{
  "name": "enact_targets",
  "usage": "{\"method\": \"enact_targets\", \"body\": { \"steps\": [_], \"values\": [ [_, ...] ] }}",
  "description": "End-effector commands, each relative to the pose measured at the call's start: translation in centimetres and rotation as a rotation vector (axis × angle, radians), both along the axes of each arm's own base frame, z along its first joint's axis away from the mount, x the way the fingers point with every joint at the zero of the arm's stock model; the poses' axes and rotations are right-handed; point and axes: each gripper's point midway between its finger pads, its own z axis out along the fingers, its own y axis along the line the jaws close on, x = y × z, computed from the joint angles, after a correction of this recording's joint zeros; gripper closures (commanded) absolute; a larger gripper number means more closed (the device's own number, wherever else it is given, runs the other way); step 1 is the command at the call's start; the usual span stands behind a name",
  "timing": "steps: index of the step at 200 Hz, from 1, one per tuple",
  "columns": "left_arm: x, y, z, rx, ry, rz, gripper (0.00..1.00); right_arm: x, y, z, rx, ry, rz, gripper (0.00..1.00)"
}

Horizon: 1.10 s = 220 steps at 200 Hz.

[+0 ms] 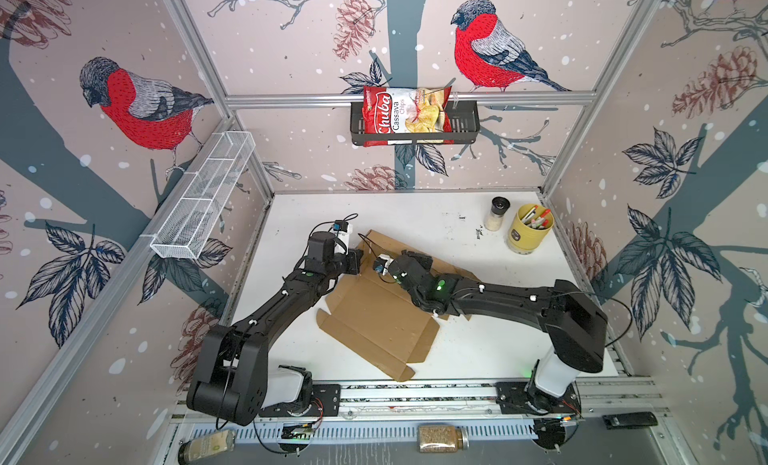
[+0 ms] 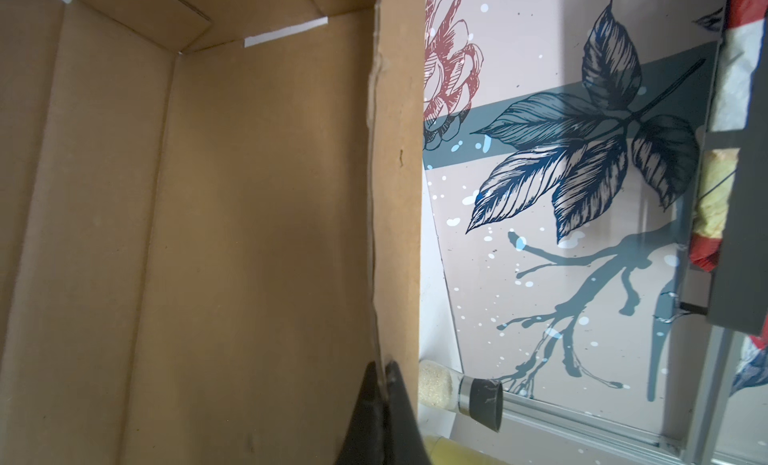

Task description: Fold the paper box

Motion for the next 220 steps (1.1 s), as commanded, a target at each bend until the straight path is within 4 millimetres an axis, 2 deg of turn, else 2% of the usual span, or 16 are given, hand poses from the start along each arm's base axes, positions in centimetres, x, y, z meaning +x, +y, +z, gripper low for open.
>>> {"method": "enact_targets", "body": {
  "steps": [1, 44, 85, 117, 140, 175, 186, 201, 206, 212, 215, 220],
  "values": [
    [-1.7, 0.5, -2.6, 0.025, 0.118, 0.023, 0.94, -0.7, -0.3, -1.7, -0.121, 0.014, 0.026, 1.0],
    [-1.7, 1.0, -2.4, 0.032, 0.124, 0.044, 0.92, -0.2, -0.5, -2.0, -0.142, -0.034, -0.004, 1.0],
    [-1.9, 1.1, -3.0, 0.041, 0.165, 0.048, 0.89, -1.0, 0.1, -2.9, -0.166, -0.039, 0.017, 1.0],
    [-1.6, 2.2, -2.3, 0.076, 0.176, 0.078, 0.74, -1.2, -0.1, -3.2, -0.181, -0.038, 0.017, 1.0],
    [-1.3, 2.5, -0.3, 0.071, 0.147, 0.059, 0.6, -1.3, -0.1, -3.3, -0.187, -0.038, 0.024, 1.0],
    [-0.9, 2.7, 4.0, 0.078, 0.08, 0.038, 0.51, -1.5, -0.2, -4.1, -0.203, -0.028, 0.033, 1.0],
    [-0.1, 3.6, 5.9, 0.086, 0.029, 0.085, 0.48, -1.6, -0.1, -3.9, -0.198, -0.029, 0.036, 1.0],
    [1.3, 5.3, 8.5, 0.098, -0.062, 0.154, 0.39, -1.6, 0.0, -3.7, -0.193, -0.031, 0.04, 1.0],
    [1.9, 6.0, 9.2, 0.1, -0.081, 0.183, 0.37, -1.6, 0.0, -3.7, -0.194, -0.03, 0.042, 1.0],
    [2.4, 6.6, 9.1, 0.098, -0.077, 0.204, 0.35, -1.7, 0.0, -3.8, -0.195, -0.03, 0.043, 1.0],
    [2.9, 6.8, 10.2, 0.091, -0.101, 0.211, 0.35, -1.7, 0.0, -3.8, -0.195, -0.029, 0.044, 1.0],
    [3.6, 7.1, 10.5, 0.085, -0.107, 0.216, 0.35, -1.7, 0.0, -3.8, -0.196, -0.03, 0.044, 1.0]
  ]
}}
